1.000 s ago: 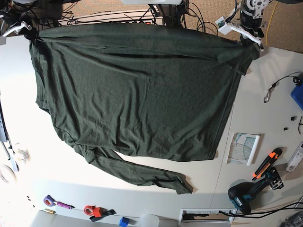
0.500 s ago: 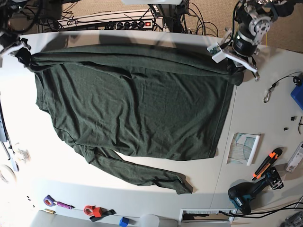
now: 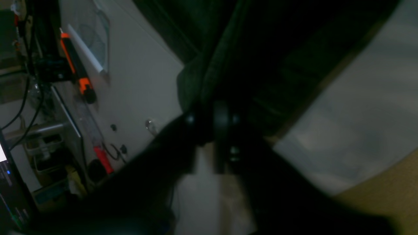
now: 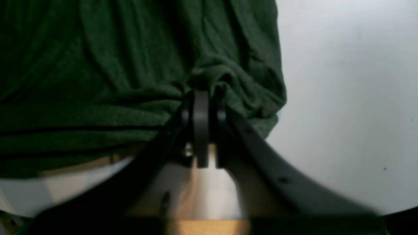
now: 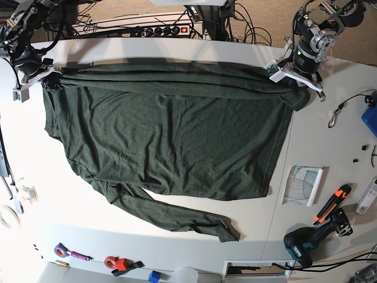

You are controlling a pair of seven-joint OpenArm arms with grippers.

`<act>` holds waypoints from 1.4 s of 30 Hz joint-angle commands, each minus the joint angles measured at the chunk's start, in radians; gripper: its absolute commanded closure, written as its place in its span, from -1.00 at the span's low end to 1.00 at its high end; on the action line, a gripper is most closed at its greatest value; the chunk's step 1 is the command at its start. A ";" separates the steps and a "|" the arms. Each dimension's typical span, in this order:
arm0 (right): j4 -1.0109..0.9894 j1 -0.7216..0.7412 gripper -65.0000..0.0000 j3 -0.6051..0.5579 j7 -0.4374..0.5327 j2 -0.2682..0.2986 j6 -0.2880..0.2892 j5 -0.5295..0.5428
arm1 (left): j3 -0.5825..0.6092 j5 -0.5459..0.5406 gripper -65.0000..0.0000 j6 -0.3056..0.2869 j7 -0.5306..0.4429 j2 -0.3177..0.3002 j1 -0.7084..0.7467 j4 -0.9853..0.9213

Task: Layout the t-shirt on the table in an organized manner, then fold the t-shirt properly
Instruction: 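Release the corners and move both grippers toward the shirt's sides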

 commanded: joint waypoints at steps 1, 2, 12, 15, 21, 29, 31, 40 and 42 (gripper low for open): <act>0.014 0.003 0.50 0.016 0.013 0.026 0.002 0.012 | -0.004 0.014 0.36 0.014 -0.005 -0.015 -0.003 0.015; 0.015 0.003 0.30 0.025 0.010 0.026 0.002 0.012 | -0.004 0.014 0.30 0.015 0.003 -0.015 -0.004 0.015; 0.095 0.003 0.16 0.177 0.007 0.110 0.002 0.112 | -0.068 0.107 0.27 0.105 0.030 -0.016 -0.008 0.087; 0.127 0.004 0.16 0.191 0.017 0.144 0.002 0.132 | -0.103 0.107 0.27 0.106 0.018 -0.015 -0.008 0.109; 0.133 0.085 0.16 0.189 0.196 0.155 0.007 0.126 | -0.143 0.008 0.27 0.105 -0.023 -0.015 -0.078 0.109; 0.045 0.323 0.15 0.076 0.278 0.180 -0.050 -0.070 | -0.247 -0.140 0.27 0.089 -0.057 -0.015 -0.253 0.084; -0.074 0.389 0.13 0.010 0.277 0.203 -0.046 -0.066 | -0.338 -0.248 0.27 0.046 -0.072 -0.014 -0.274 0.082; -0.906 0.833 -0.09 -0.356 0.261 0.342 0.144 0.118 | -0.634 -0.545 0.27 -0.125 -0.098 0.010 -0.275 -0.010; -1.065 0.936 -0.12 -0.421 0.255 0.347 0.144 0.108 | -0.652 -0.575 0.27 -0.159 -0.103 0.019 -0.276 -0.061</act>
